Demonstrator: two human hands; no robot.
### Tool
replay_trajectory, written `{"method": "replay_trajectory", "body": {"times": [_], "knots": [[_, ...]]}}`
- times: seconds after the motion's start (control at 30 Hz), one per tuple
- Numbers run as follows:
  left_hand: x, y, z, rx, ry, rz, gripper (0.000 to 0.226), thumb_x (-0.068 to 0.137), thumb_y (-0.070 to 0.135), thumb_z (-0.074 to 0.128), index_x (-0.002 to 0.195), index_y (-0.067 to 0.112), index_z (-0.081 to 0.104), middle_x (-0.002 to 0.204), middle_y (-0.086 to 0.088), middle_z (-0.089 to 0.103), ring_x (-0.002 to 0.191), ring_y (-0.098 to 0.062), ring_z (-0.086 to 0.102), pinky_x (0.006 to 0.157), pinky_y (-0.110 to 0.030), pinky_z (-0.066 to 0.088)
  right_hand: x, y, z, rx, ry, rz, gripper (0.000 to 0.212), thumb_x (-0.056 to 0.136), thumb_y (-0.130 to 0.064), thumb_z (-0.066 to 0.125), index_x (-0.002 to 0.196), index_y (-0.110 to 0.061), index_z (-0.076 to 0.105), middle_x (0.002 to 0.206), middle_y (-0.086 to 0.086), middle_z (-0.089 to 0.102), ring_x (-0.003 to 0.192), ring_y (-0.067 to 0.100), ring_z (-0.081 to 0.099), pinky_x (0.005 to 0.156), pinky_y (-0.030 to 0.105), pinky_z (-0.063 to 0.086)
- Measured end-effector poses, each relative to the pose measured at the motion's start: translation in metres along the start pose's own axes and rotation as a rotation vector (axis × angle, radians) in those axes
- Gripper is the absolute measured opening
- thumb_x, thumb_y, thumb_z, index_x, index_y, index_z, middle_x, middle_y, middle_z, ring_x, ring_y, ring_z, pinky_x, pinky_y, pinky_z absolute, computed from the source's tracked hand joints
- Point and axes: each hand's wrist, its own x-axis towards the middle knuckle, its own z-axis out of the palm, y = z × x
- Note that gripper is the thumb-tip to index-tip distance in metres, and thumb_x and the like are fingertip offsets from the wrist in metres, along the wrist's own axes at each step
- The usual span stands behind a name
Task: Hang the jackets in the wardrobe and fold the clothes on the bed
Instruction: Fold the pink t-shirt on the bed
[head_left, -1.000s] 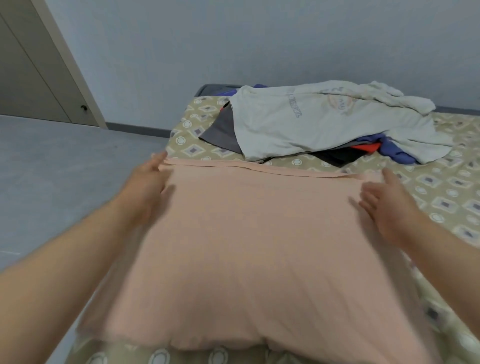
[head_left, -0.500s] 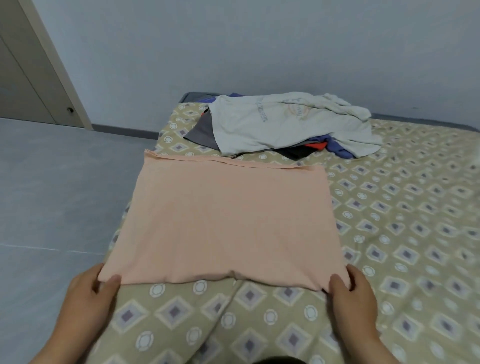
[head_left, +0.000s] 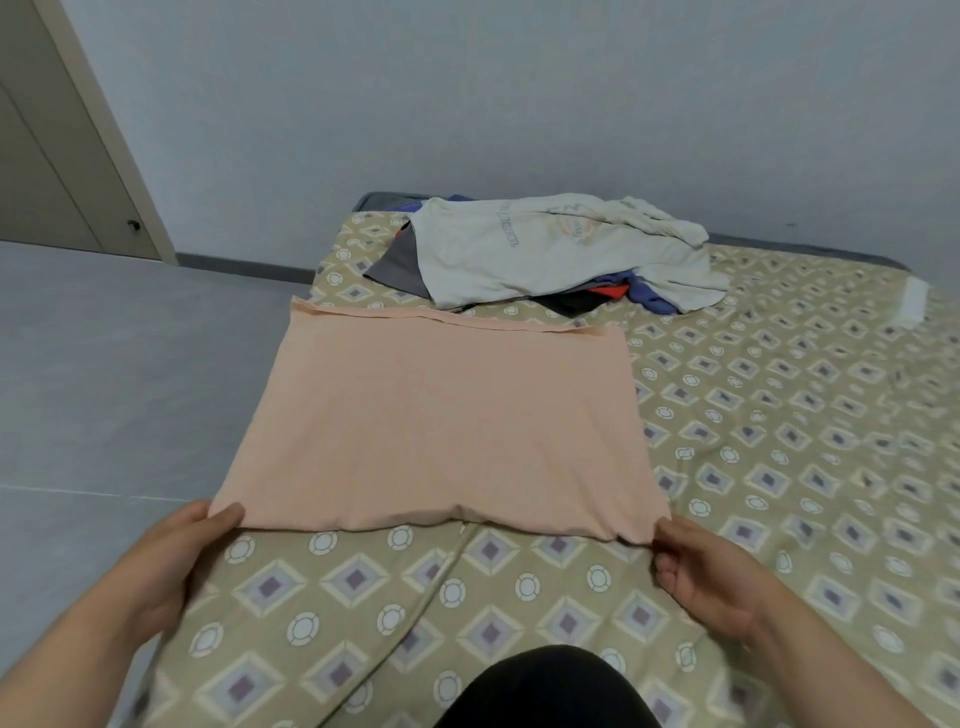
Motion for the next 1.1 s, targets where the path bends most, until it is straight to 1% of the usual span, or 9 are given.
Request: {"method": "replay_trajectory", "body": {"times": [0.1,0.2,0.3,0.43,0.53,0.67,0.9,1.0,1.1], "knots": [[-0.001,-0.002,0.006,-0.024,0.082,0.005,0.018,0.097,0.019,0.059,0.108,0.006,0.063,0.087,-0.018,0.073,0.073,-0.031,0.067,0.072,-0.040,0.053,0.001,-0.002,-0.003,-0.034,-0.079,0.042,0.013,0.087,-0.005,0.056,0.100,-0.006,0.054,0.075,0.014,0.057,0.049,0.018,0.054,0.045,0.026,0.053],[-0.006,0.000,0.006,0.005,0.060,0.032,0.019,0.098,0.019,0.057,0.110,0.007,0.065,0.096,-0.021,0.072,0.083,-0.035,0.067,0.076,-0.042,0.053,0.001,-0.004,-0.005,-0.041,-0.133,0.062,0.019,0.089,-0.006,0.053,0.107,-0.002,0.059,0.083,0.016,0.060,0.051,0.018,0.055,0.048,0.027,0.054],[-0.010,0.002,0.004,0.055,0.037,0.021,0.017,0.098,0.020,0.059,0.103,0.007,0.068,0.093,-0.020,0.074,0.080,-0.034,0.069,0.075,-0.042,0.054,0.002,-0.006,-0.002,-0.161,-0.145,0.082,0.024,0.088,-0.006,0.056,0.111,0.000,0.058,0.081,0.014,0.059,0.051,0.017,0.053,0.047,0.026,0.052],[0.001,0.000,-0.004,0.007,0.125,0.003,0.017,0.099,0.023,0.056,0.100,0.009,0.065,0.086,-0.010,0.072,0.080,-0.025,0.064,0.070,-0.037,0.048,0.007,-0.010,-0.005,-0.233,0.095,0.020,0.012,0.093,-0.009,0.060,0.101,-0.008,0.051,0.067,0.008,0.053,0.045,0.013,0.045,0.038,0.022,0.043],[0.012,-0.003,-0.012,0.004,0.266,0.003,0.014,0.100,0.022,0.054,0.106,0.013,0.063,0.089,-0.003,0.066,0.079,-0.019,0.059,0.068,-0.034,0.043,0.013,-0.013,-0.015,-0.130,0.344,-0.043,0.008,0.099,-0.014,0.057,0.094,-0.009,0.053,0.064,0.007,0.055,0.041,0.012,0.053,0.037,0.019,0.048],[0.017,-0.010,-0.010,0.034,0.342,-0.017,0.013,0.097,0.021,0.059,0.090,0.011,0.064,0.088,-0.012,0.064,0.072,-0.026,0.057,0.064,-0.034,0.043,0.021,-0.004,-0.011,-0.165,0.467,-0.051,0.012,0.098,-0.016,0.059,0.096,-0.004,0.057,0.079,0.015,0.064,0.065,0.023,0.066,0.045,0.028,0.057],[0.009,-0.007,-0.008,0.242,0.467,0.151,0.022,0.094,0.016,0.063,0.076,0.003,0.064,0.068,-0.011,0.058,0.055,-0.024,0.049,0.055,-0.030,0.036,0.021,0.004,-0.013,-0.105,0.515,-0.088,0.008,0.096,-0.001,0.058,0.104,-0.001,0.054,0.085,0.014,0.059,0.066,0.021,0.059,0.045,0.024,0.055],[0.001,0.006,-0.012,0.190,0.386,0.072,0.023,0.098,0.011,0.054,0.079,0.000,0.059,0.058,-0.014,0.058,0.039,-0.014,0.048,0.042,-0.016,0.031,0.009,0.003,-0.012,-0.157,0.458,0.013,0.005,0.098,-0.003,0.055,0.102,-0.005,0.057,0.070,0.008,0.056,0.053,0.015,0.053,0.042,0.023,0.053],[-0.010,0.019,-0.015,-0.025,0.325,-0.082,0.015,0.099,0.006,0.051,0.085,0.001,0.056,0.055,-0.014,0.061,0.034,-0.012,0.055,0.035,-0.014,0.041,-0.012,-0.003,-0.014,-0.147,0.395,0.138,0.004,0.097,-0.004,0.056,0.100,-0.002,0.057,0.059,0.009,0.057,0.045,0.016,0.057,0.039,0.026,0.053]]}}
